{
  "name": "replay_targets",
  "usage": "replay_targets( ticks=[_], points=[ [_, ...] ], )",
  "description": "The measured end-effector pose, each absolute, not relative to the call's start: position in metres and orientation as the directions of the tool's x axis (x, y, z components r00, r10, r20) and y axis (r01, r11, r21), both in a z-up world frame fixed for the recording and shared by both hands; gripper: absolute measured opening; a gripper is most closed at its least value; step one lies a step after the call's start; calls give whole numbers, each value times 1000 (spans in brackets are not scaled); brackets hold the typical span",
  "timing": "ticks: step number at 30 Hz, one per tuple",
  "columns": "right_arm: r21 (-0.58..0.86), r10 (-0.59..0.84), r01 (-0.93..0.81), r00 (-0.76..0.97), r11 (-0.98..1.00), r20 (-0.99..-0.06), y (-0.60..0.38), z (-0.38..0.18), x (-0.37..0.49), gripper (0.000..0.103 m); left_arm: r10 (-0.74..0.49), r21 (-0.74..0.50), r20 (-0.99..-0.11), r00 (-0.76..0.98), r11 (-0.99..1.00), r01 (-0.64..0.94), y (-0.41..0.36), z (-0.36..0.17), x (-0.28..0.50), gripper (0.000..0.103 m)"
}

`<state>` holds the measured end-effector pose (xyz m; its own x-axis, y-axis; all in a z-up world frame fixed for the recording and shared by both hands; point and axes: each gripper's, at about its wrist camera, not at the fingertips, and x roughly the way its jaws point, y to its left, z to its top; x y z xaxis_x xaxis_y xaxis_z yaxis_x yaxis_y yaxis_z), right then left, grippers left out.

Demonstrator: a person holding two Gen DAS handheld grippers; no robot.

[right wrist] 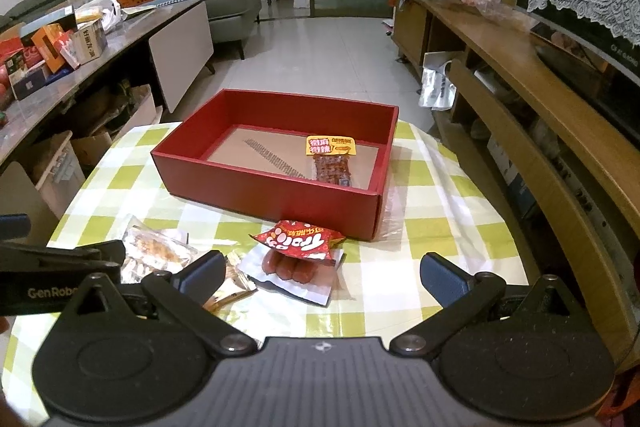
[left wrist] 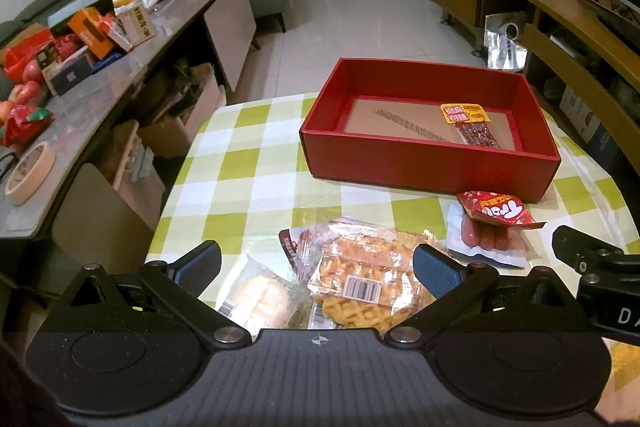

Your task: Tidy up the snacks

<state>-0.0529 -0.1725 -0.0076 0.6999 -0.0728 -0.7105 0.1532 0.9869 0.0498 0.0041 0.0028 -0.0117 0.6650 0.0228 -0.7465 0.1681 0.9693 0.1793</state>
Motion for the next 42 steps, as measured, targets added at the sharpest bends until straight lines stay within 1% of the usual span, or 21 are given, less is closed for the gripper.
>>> replay_targets(
  ticks=[42],
  points=[
    [110, -1, 114, 702, 987, -712, -170, -12, -52, 103, 23, 187, -738, 675, 967, 172, 1, -8, 1, 103]
  ],
)
